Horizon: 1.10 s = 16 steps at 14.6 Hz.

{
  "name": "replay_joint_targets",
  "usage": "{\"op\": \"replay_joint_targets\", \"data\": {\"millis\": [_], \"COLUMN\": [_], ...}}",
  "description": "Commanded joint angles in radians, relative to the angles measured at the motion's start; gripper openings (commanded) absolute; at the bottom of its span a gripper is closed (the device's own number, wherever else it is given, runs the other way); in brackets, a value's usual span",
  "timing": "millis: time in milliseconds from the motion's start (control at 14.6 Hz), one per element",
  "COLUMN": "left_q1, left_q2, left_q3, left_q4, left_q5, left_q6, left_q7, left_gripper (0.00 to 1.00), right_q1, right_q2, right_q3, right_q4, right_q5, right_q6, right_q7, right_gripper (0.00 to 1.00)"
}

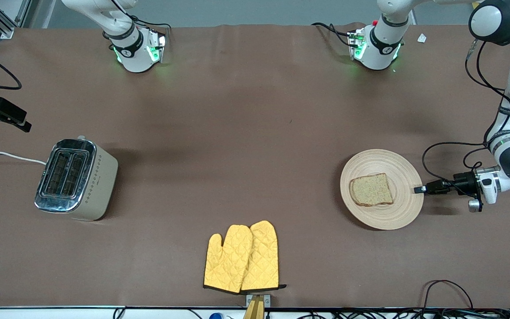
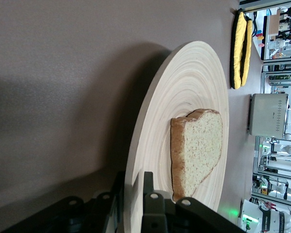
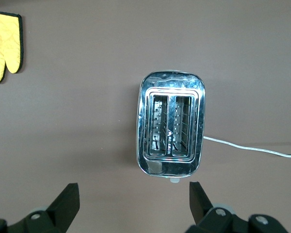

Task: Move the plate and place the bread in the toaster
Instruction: 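Grip the plate rim with the left gripper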

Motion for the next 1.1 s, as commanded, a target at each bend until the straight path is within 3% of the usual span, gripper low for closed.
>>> {"op": "replay_joint_targets", "data": {"millis": [0,344,618,1031], "left_q1": [0.000,0.000,0.008,-0.052], "left_q2": [0.012,-0.002,-0.031,-0.045], "left_q3": [-0.002,-0.003,-0.100,-0.242], "left_q4": [0.016,0.034,0.073,0.060], "left_q5": [-0.016,-0.014,-0.016,-0.022], "left_q6": [0.001,-0.008,-0.089,-0.054], "left_q7": [0.022,0.012,-0.004,-0.105], "left_gripper": [0.12,0.01,0.00,0.00], "right_q1": [0.002,0.002,0.002,0.002], "right_q2": [-0.028,-0.028,-0.028,-0.028], "right_q3": [0.002,0.002,0.002,0.002], "right_q4": [-0.032,-0.032,-0.032,-0.032], "right_q5": [-0.012,-0.012,-0.012,-0.012], "right_q6": [0.015,0.015,0.015,0.015], "right_q7": [-0.001,-0.001,-0.001,-0.001], "right_gripper": [1.00,1.00,1.00,1.00]}}
